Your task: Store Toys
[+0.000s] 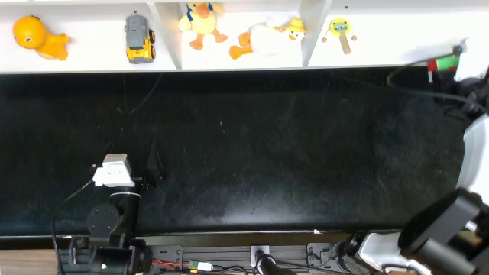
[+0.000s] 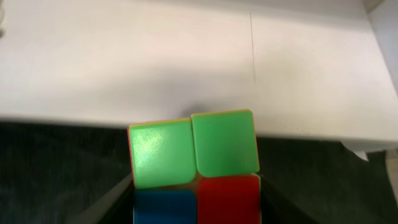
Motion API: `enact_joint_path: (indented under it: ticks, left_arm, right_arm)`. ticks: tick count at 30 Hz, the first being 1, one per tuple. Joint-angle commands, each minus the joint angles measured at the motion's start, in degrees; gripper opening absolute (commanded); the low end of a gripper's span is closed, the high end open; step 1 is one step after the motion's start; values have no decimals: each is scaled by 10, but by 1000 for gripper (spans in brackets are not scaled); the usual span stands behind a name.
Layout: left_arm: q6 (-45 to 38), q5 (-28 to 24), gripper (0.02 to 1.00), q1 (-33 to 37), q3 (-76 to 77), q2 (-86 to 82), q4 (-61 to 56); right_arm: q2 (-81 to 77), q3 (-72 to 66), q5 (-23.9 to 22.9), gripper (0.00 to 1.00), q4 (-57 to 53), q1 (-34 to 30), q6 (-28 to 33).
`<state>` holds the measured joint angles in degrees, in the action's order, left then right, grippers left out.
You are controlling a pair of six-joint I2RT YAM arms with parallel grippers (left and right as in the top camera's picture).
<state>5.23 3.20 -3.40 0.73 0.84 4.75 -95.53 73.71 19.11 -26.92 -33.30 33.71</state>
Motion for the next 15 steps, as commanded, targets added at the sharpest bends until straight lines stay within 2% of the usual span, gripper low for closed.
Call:
enact_joint_path:
  ticks: [1, 11, 12, 13, 15]
  left_arm:
    - [4, -3, 998, -2, -2, -7, 0]
    - [4, -3, 998, -2, -2, -7, 0]
    - [4, -3, 998, -2, -2, -7, 0]
    - [4, -3, 998, -2, -2, -7, 0]
    - [4, -4, 998, -2, -2, -7, 0]
  right_arm:
    - [-59, 70, 8, 492, 1, 26, -54]
    - [-160, 185, 8, 498, -12, 75, -115]
    - [-165, 189, 8, 527, -11, 78, -120]
    - [-167, 192, 8, 597, -11, 80, -126]
    - [-168, 192, 8, 884, -10, 83, -130]
